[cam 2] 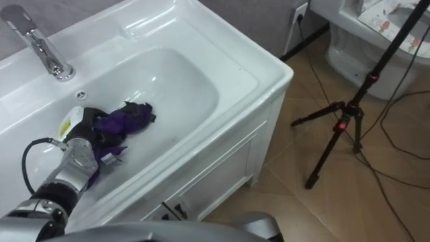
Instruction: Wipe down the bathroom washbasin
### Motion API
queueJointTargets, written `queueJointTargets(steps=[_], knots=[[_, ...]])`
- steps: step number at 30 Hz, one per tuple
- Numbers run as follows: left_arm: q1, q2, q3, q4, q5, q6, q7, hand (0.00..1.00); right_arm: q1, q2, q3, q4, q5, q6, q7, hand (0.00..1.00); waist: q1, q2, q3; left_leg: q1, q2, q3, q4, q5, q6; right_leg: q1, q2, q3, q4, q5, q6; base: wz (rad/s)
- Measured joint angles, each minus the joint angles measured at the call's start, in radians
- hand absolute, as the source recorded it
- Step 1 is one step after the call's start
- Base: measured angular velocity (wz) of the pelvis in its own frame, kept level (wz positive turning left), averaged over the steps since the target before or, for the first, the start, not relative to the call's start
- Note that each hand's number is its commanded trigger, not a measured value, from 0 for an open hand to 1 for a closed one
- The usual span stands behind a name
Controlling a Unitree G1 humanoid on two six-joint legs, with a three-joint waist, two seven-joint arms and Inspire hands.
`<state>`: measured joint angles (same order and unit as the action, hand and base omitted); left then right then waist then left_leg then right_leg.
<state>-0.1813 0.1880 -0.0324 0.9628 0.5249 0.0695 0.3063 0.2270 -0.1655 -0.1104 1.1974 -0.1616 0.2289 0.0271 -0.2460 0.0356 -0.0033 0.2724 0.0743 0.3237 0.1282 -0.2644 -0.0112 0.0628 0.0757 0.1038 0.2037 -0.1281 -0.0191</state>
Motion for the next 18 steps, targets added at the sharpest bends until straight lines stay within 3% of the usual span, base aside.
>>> queueJointTargets(steps=[7, 12, 13, 16, 18], knots=[[0.014, -0.006, -0.001, 0.000, 0.015, -0.036, 0.012, 1.00, -0.028, 0.000, 0.000, 0.007, -0.041, 0.006, 0.001, 0.00, 0.013, 0.007, -0.0016, 0.000, 0.000, -0.026, -0.010, -0.001, -0.001, 0.009, 0.001, -0.033, 0.000, -0.005, -0.005, 0.11], [0.043, -0.008, 0.000, -0.021, 0.037, -0.040, 0.016, 1.00, -0.031, -0.003, -0.033, 0.002, -0.039, 0.012, -0.008, 0.00, 0.051, 0.029, -0.0126, 0.000, 0.003, -0.040, -0.007, 0.004, -0.007, 0.013, 0.000, -0.037, -0.002, -0.009, -0.011, 0.01], [0.048, -0.008, 0.000, -0.020, 0.038, -0.041, 0.016, 1.00, -0.031, -0.004, -0.034, 0.002, -0.039, 0.012, -0.008, 0.00, 0.057, 0.034, -0.0113, 0.001, 0.004, -0.044, -0.006, 0.004, -0.007, 0.015, -0.001, -0.037, -0.002, -0.009, -0.012, 0.05], [0.077, -0.007, 0.037, -0.028, 0.048, -0.051, 0.022, 1.00, -0.032, -0.006, -0.068, 0.002, -0.041, 0.012, -0.010, 0.00, 0.087, 0.039, -0.0128, 0.004, 0.004, -0.086, 0.007, 0.006, -0.010, 0.027, -0.002, -0.051, 0.000, -0.014, -0.018, 0.13], [0.095, -0.005, 0.072, -0.034, 0.057, -0.051, 0.047, 1.00, -0.032, -0.014, -0.069, 0.003, -0.038, 0.012, -0.011, 0.00, 0.105, 0.039, -0.0126, 0.000, 0.005, -0.119, 0.006, 0.008, -0.014, 0.033, -0.009, -0.083, 0.001, -0.021, -0.022, 0.38]])
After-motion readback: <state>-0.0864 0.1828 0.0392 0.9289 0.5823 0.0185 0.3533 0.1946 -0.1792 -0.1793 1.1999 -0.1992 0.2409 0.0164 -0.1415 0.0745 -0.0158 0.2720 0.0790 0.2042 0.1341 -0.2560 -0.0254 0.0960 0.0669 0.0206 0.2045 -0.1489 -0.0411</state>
